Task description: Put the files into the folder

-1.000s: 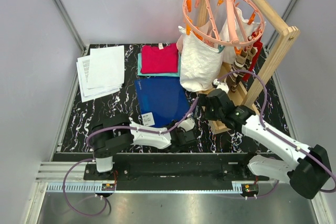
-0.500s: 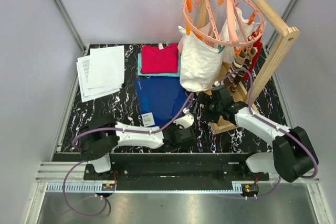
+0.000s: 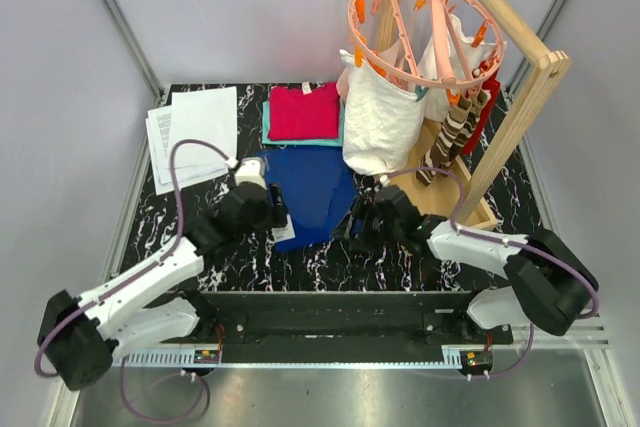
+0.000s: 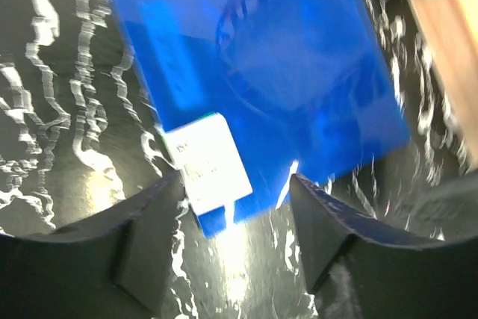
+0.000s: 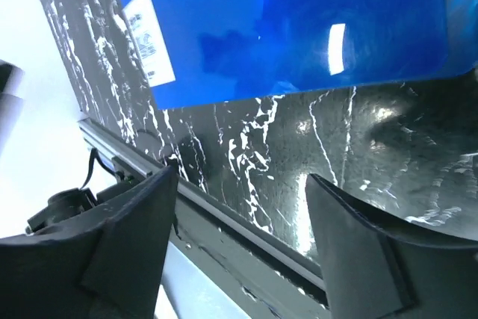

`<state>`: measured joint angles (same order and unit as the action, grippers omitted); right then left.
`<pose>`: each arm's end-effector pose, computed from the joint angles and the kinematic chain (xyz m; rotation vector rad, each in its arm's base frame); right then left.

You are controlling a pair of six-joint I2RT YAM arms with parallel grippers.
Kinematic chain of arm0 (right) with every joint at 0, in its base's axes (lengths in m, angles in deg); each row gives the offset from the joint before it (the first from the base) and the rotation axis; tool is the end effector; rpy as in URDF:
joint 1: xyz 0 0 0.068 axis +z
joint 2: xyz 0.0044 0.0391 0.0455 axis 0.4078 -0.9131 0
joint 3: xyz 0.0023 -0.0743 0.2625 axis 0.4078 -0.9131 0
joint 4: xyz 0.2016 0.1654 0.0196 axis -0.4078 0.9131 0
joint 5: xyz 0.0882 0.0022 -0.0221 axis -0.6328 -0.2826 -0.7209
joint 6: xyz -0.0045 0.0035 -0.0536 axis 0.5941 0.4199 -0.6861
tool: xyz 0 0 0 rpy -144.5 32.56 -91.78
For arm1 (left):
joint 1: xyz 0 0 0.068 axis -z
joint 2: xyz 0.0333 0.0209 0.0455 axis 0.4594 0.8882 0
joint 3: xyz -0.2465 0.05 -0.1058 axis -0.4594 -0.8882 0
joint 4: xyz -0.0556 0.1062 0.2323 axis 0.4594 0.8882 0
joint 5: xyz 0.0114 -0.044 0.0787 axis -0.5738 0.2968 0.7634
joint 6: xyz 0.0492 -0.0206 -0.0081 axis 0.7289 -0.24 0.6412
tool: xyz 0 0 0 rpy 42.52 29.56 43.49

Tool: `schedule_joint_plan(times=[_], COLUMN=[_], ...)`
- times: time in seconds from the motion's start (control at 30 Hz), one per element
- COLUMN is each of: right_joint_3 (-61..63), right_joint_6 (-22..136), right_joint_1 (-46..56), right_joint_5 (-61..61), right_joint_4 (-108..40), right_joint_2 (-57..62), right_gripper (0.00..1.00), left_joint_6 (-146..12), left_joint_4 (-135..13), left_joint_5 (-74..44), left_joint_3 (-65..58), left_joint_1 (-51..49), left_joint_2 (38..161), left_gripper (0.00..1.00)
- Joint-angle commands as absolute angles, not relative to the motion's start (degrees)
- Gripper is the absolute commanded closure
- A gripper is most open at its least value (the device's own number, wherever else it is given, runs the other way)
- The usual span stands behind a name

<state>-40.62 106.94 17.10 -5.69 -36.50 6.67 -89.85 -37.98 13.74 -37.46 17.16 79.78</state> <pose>0.1921 0.1792 0.1751 0.2112 2.5434 1.0729 0.1570 -0.1367 0.2462 0.0111 2.2232 -0.3544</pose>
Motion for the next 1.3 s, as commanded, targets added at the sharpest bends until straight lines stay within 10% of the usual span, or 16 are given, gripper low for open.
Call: schedule_joint_plan(times=[0.0,0.63,1.27], right_joint_3=[-42.3,-43.7,-51.9], right_joint_6=[119.5,127.4,131.6], right_joint_1=[20.1,25.3,24.0], right_joint_5=[-0.5,5.8,16.5], right_joint_4=[-48.0,-56.0,-61.5], right_joint_2=[1.6,-5.7,1.3], right_gripper=[0.26,0.28,0.34], left_joint_6=[-93.2,-102.5,-109.0], left_joint_4=[-42.9,-61.7,-67.6], left_joint_5=[3.0,-13.7,-12.9], left_joint_3=[-37.4,-47.0,-57.2], left_joint_1=[4.3,-11.9,-4.4], left_joint_2=[79.2,98.3,92.9], left_gripper=[0.33,0.24,0.79])
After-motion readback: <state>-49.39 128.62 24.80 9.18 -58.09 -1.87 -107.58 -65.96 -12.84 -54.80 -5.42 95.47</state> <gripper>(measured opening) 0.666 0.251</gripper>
